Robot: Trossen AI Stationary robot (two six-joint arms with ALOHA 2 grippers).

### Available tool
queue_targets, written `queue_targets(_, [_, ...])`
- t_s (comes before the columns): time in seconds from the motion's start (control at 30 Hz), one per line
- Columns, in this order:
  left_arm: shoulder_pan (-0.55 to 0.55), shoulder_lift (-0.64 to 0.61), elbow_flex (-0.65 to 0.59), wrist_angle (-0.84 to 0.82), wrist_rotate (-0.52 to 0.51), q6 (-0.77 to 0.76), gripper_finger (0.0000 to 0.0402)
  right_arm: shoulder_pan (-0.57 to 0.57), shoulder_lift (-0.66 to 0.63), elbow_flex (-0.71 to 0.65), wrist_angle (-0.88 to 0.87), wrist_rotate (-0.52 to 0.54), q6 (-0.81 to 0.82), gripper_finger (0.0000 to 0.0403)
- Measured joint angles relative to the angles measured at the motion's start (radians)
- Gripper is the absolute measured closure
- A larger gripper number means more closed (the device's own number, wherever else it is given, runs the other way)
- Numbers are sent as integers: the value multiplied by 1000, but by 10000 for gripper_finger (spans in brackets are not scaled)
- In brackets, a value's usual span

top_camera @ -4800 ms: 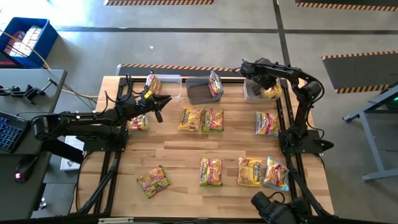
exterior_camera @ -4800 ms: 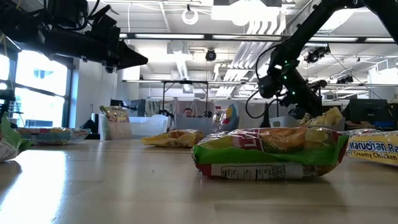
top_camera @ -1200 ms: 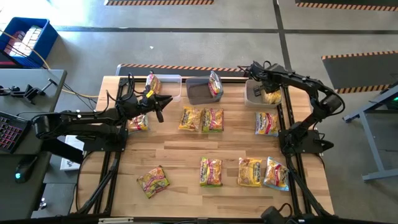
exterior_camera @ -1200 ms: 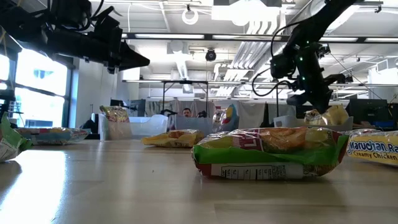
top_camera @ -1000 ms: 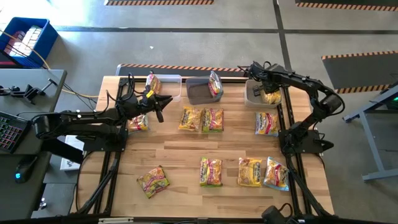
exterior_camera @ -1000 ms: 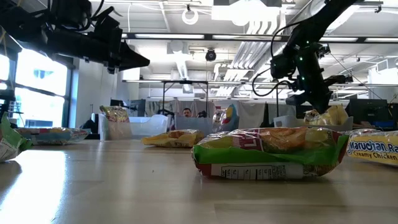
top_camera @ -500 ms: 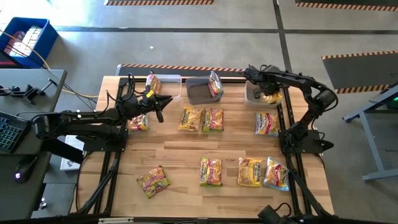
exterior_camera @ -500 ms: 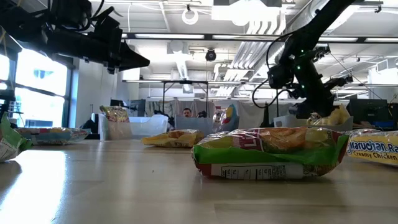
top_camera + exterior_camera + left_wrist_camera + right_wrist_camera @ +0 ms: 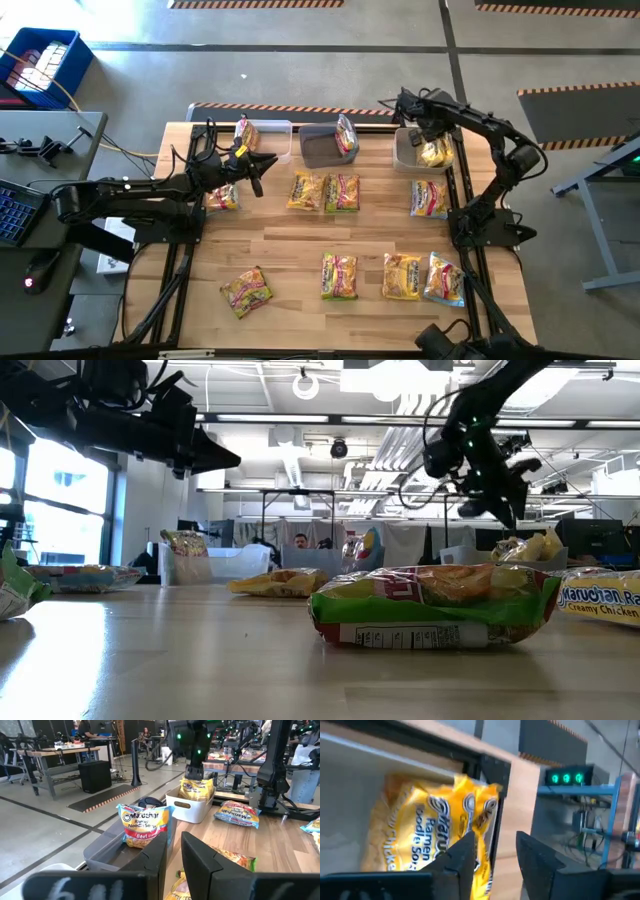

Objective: Sort Maruchan noodles
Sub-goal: Adjust the black bin

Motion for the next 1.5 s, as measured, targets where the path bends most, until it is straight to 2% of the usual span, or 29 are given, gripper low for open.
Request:
queue_targets(0.1, [0,0,0,0,0,0,355,27,-12,50,19,-25,-68,309])
queue_targets(0.23, [0,0,0,-8,22,0,369,77,-82,2,264,-191,-214,386])
queue_targets(0.4, [2,61,26,-66,61,0,399,142,-164,-178,688,-558,-355,385])
queue_targets(0.53, [-4,197,102,-132,59,2,398,230,-165,-299,931,-712,-452,400])
queue_targets(0.7, [-20,389,186,-126,22,49,401,328,-162,-383,1128,-732,-469,402])
queue_targets(1.03, [4,686,383,-193,-12,113,401,370,-162,-385,1154,-706,-461,402])
queue_targets(1.2, [30,770,456,-202,-31,106,401,373,-162,-385,1156,-701,-461,402])
queue_targets(1.5, [65,841,514,-216,-35,79,401,375,-162,-384,1157,-673,-463,403])
